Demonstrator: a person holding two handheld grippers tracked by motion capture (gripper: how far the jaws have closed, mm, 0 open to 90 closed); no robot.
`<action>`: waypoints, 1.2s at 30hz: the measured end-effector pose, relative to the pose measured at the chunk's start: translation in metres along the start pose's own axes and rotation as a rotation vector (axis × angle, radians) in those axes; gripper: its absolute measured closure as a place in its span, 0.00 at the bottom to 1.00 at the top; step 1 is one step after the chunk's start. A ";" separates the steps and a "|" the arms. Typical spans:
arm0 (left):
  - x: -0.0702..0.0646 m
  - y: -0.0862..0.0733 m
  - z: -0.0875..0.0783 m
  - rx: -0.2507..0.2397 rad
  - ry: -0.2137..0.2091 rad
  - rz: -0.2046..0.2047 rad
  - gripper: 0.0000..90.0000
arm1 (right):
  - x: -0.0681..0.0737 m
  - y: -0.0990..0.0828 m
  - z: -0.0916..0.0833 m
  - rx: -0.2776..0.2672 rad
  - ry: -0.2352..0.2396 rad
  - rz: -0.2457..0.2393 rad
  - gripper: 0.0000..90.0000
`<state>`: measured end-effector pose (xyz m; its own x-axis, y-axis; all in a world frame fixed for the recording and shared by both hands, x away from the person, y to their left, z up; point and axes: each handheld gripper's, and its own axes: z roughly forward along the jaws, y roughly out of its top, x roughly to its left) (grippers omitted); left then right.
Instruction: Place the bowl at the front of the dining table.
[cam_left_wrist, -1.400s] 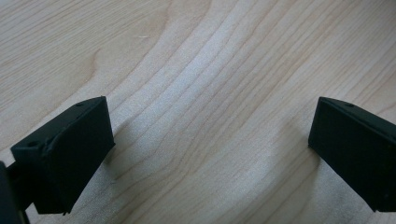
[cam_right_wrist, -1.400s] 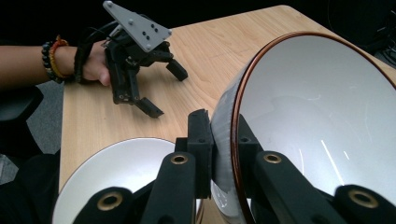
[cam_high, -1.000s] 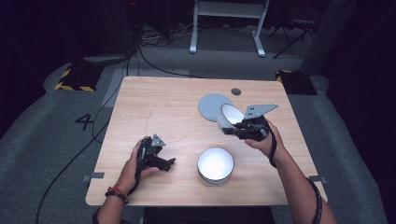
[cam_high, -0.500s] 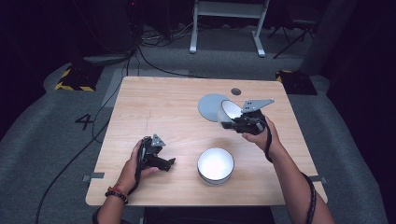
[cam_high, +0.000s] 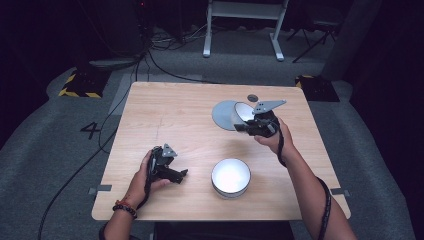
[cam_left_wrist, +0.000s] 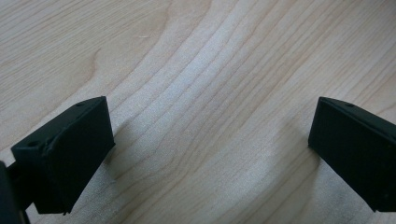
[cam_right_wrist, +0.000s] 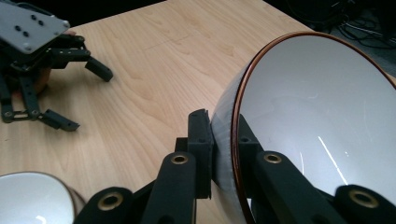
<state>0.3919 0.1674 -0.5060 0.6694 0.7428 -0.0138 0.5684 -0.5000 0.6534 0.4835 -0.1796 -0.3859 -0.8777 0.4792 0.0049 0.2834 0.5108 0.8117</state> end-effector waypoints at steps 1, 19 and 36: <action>0.000 0.000 0.000 0.002 -0.001 -0.003 0.00 | -0.001 0.001 0.001 0.003 -0.006 -0.006 0.92; 0.000 0.000 0.000 0.002 0.000 -0.003 0.00 | -0.019 0.000 0.022 0.012 -0.038 0.017 0.92; 0.000 0.000 0.000 0.003 0.000 -0.005 0.00 | -0.043 -0.003 0.044 0.036 -0.061 0.057 0.92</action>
<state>0.3919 0.1671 -0.5059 0.6665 0.7453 -0.0165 0.5727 -0.4977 0.6514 0.5372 -0.1708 -0.4145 -0.8350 0.5501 0.0146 0.3473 0.5063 0.7893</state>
